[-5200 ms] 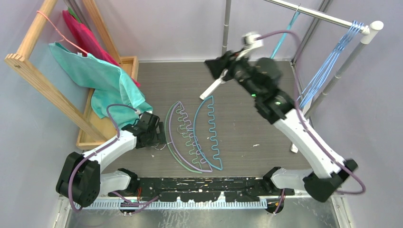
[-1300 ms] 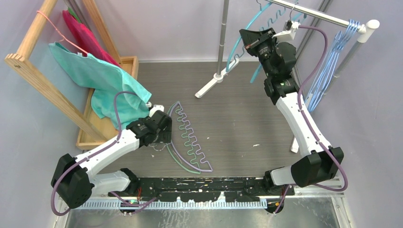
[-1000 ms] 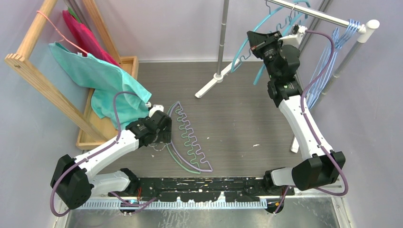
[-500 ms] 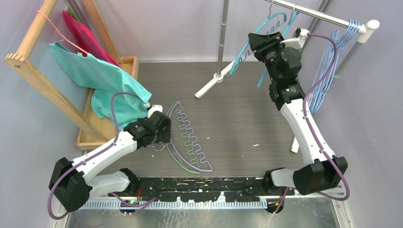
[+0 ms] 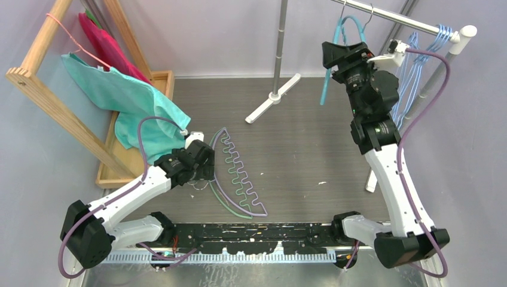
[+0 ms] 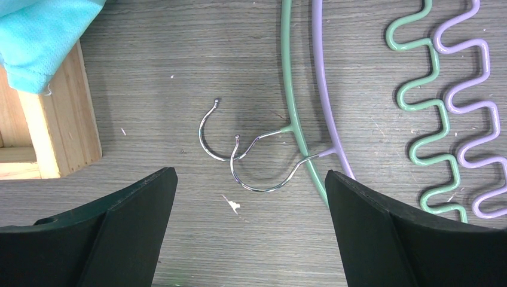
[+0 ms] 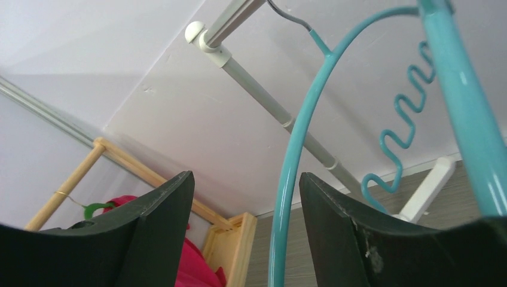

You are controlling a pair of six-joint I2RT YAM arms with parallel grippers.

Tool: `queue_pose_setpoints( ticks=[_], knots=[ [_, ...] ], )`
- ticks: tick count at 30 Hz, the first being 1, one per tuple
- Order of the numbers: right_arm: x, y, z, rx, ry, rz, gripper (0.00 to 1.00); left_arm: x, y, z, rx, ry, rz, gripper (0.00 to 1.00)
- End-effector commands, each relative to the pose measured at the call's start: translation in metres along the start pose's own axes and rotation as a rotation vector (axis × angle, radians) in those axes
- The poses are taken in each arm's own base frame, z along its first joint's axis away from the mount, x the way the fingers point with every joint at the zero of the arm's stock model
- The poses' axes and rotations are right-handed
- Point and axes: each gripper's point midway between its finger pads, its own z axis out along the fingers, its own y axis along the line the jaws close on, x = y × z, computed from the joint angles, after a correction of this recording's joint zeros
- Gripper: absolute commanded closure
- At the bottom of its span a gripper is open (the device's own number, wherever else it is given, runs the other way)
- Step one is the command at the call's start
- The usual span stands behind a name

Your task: Organize the hangers

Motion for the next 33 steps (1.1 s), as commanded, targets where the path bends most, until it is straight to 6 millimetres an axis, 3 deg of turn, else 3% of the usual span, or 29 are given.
queue_pose_setpoints(
  ticks=[1, 6, 10, 12, 15, 19, 23, 25, 28, 33],
  knots=[
    [-0.031, 0.004, -0.028, 0.042, -0.079, -0.145, 0.28, -0.002, -0.001, -0.001, 0.004, -0.013, -0.018, 0.02],
    [-0.032, -0.015, -0.047, 0.194, -0.087, -0.319, 0.26, 0.000, -0.003, 0.001, 0.004, 0.002, -0.014, 0.02],
    [-0.028, -0.021, -0.057, 0.212, -0.086, -0.384, 0.27, 0.002, -0.004, 0.003, -0.001, 0.013, -0.018, 0.02],
    [-0.023, -0.015, -0.058, 0.170, -0.079, -0.423, 0.27, 0.002, -0.005, 0.004, 0.001, 0.019, -0.022, 0.02],
    [0.001, 0.014, -0.051, -0.003, 0.010, -0.477, 0.28, 0.002, -0.008, 0.005, 0.009, 0.020, -0.030, 0.02],
    [0.078, 0.054, -0.050, -0.230, 0.258, -0.577, 0.32, 0.002, -0.011, 0.007, 0.014, 0.022, -0.055, 0.02],
    [0.179, 0.075, -0.081, -0.399, 0.485, -0.684, 0.31, 0.006, -0.010, 0.010, 0.002, 0.030, -0.081, 0.02],
    [0.227, 0.069, -0.103, -0.460, 0.608, -0.684, 0.31, 0.008, -0.006, 0.011, -0.017, 0.034, -0.106, 0.02],
    [0.290, 0.042, -0.142, -0.485, 0.792, -0.681, 0.32, 0.009, 0.001, 0.012, -0.031, 0.057, -0.167, 0.02],
    [0.363, 0.010, -0.209, -0.524, 1.034, -0.624, 0.37, 0.004, 0.023, 0.017, -0.051, 0.083, -0.274, 0.02]
  ],
)
